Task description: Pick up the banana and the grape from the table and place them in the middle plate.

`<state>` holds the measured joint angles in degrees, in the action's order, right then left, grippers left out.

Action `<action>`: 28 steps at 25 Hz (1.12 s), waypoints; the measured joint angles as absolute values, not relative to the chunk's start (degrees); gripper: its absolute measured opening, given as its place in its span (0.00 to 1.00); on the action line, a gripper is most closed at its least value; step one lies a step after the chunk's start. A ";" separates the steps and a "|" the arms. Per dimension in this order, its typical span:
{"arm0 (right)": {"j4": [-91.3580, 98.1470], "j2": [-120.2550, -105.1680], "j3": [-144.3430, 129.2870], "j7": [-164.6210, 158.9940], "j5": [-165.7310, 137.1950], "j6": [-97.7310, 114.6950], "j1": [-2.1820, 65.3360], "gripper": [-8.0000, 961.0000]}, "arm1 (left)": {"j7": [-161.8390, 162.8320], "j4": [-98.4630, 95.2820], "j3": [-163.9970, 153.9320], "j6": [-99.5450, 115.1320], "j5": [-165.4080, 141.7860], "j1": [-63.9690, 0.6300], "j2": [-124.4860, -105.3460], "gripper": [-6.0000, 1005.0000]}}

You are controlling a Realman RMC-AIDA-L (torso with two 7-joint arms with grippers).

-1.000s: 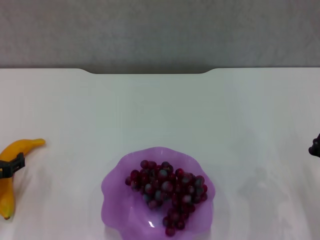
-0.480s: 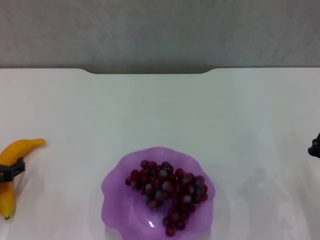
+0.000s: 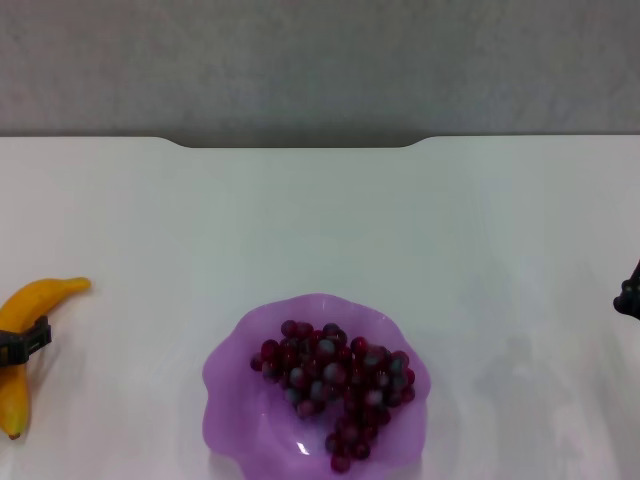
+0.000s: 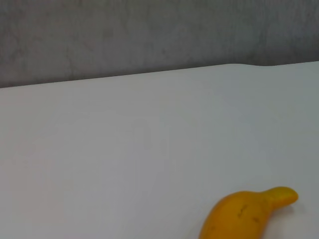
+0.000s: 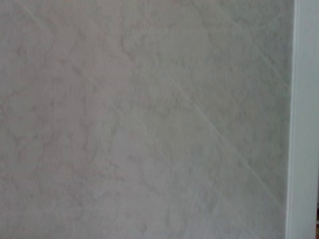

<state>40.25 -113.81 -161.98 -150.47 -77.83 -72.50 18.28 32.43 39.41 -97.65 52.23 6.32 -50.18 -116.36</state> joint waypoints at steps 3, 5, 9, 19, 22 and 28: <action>40.25 -113.81 -161.98 -150.46 -77.80 -72.50 18.28 0.03 | 32.43 39.31 -97.65 52.21 6.34 -50.15 -116.36 0.74; 40.26 -113.82 -161.98 -150.46 -77.76 -72.50 18.28 0.03 | 32.31 39.30 -97.65 52.20 6.34 -50.15 -116.36 0.73; 40.25 -113.81 -161.98 -150.46 -77.59 -72.50 18.28 0.03 | 31.52 39.28 -97.65 52.20 6.34 -50.14 -116.36 0.73; 40.25 -113.81 -161.98 -150.46 -77.51 -72.50 18.28 0.03 | 30.68 39.45 -97.64 52.22 6.24 -50.10 -116.36 0.63; 40.25 -113.81 -161.98 -150.47 -77.51 -72.50 18.28 0.03 | 30.38 39.51 -97.64 52.25 6.20 -50.10 -116.39 0.51; 40.26 -113.81 -161.98 -150.46 -77.52 -72.50 18.28 0.03 | 30.44 39.54 -97.30 52.50 6.44 -50.08 -116.48 0.51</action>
